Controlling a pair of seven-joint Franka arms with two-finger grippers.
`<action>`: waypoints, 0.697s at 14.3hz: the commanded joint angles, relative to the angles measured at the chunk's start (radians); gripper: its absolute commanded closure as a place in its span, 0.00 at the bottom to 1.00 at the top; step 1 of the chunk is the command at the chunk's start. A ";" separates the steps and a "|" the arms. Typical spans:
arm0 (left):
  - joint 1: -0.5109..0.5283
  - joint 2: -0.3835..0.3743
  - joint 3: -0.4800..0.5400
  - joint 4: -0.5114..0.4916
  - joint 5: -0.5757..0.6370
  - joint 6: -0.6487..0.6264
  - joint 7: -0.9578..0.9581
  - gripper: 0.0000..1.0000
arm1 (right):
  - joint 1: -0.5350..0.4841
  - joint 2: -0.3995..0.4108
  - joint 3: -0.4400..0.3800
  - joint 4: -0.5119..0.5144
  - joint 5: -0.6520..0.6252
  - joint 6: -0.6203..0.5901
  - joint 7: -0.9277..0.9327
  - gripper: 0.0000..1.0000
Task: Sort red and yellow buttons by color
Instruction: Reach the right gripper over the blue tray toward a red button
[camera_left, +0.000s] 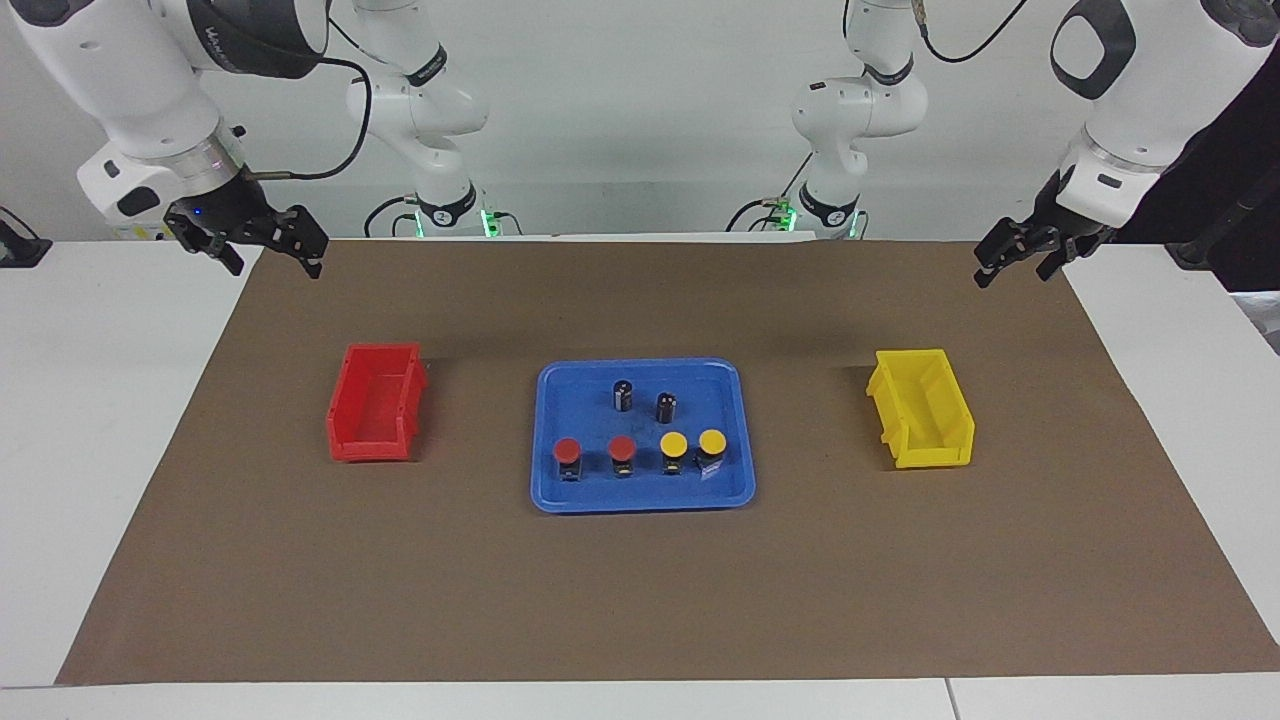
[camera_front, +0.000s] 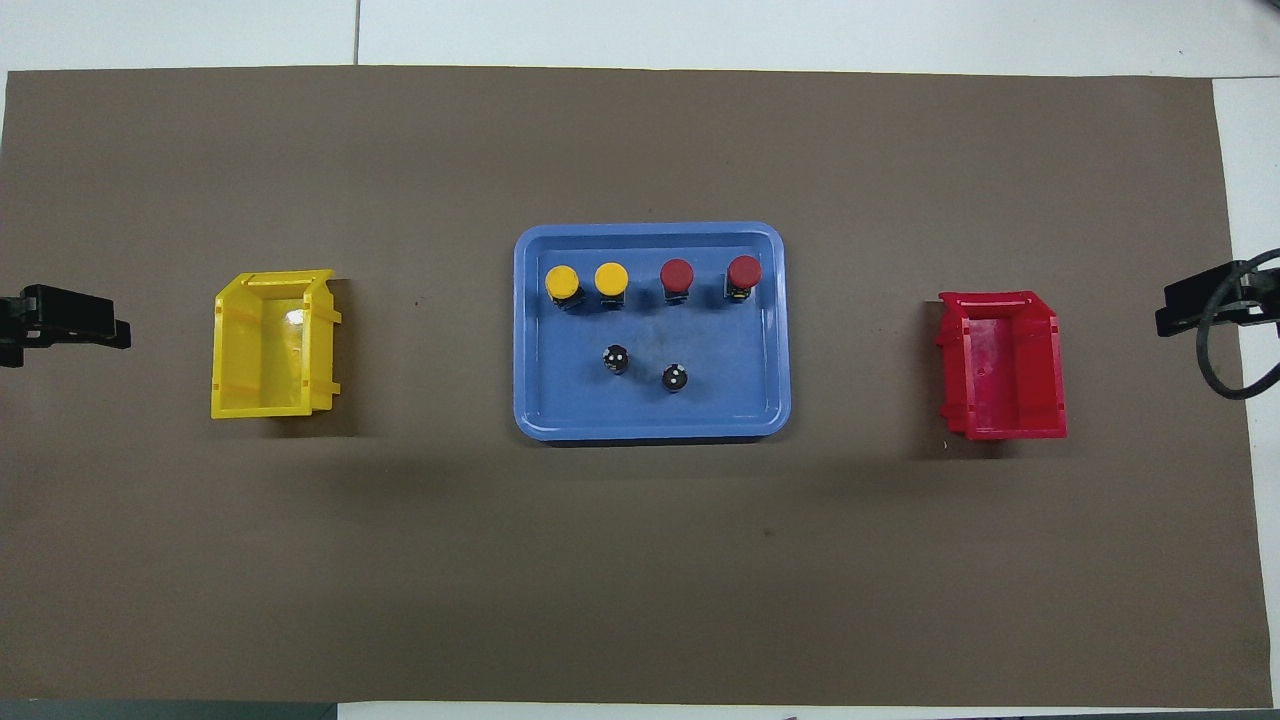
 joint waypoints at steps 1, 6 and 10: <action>-0.008 -0.009 0.008 -0.007 0.008 0.002 0.003 0.00 | -0.003 -0.010 0.000 -0.014 0.012 0.012 -0.009 0.00; -0.007 -0.012 0.008 -0.010 0.008 0.008 0.000 0.00 | -0.003 -0.010 0.000 -0.013 0.012 0.013 -0.009 0.00; -0.004 -0.014 0.008 -0.024 0.008 0.029 0.001 0.00 | 0.000 -0.010 0.003 -0.014 0.010 0.001 -0.011 0.00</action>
